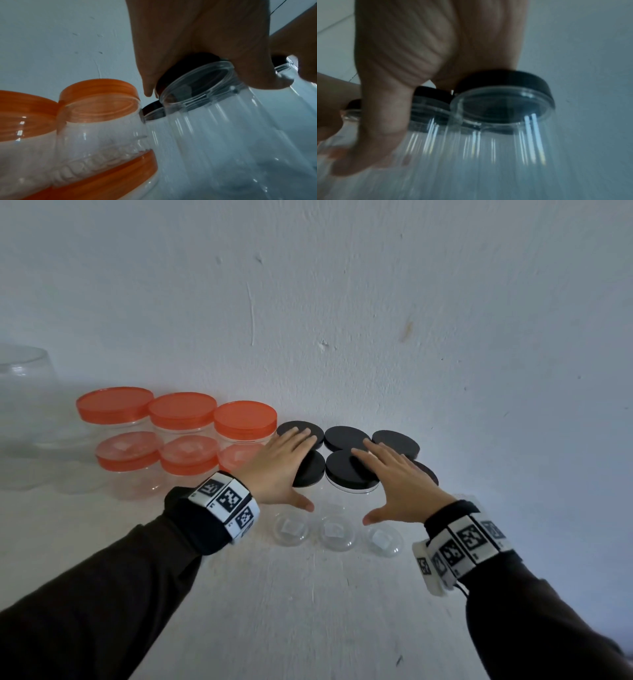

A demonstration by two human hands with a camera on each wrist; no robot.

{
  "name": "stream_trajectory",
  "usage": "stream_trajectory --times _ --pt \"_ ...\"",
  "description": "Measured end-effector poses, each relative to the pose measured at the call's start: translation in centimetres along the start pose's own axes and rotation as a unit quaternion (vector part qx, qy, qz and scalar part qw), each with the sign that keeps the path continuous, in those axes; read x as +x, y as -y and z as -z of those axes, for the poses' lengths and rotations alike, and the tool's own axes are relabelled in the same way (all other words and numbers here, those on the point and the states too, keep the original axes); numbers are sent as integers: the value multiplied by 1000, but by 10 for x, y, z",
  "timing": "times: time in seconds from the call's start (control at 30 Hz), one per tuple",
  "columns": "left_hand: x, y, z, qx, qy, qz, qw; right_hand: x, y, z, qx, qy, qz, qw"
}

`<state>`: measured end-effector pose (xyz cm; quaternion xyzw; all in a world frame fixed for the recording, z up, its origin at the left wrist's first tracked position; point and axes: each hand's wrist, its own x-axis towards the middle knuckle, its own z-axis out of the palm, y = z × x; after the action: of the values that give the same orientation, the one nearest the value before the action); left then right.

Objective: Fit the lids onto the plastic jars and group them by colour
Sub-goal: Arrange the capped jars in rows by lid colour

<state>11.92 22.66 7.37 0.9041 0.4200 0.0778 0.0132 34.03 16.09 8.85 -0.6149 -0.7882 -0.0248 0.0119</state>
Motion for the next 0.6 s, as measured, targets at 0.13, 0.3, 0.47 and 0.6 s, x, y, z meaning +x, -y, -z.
stream_trajectory --times 0.13,0.3,0.47,0.6 --pt "1 0 -1 7 15 -5 1000 2 -3 -9 -13 -26 5 1000" --pt "0 0 -3 17 8 -7 1000 1 -3 -10 -23 -38 11 999" --pt "0 -1 -1 20 10 -6 1000 1 -1 -11 -35 -41 5 999" --pt "0 -1 2 19 24 -2 1000 0 0 -8 -69 -30 4 997"
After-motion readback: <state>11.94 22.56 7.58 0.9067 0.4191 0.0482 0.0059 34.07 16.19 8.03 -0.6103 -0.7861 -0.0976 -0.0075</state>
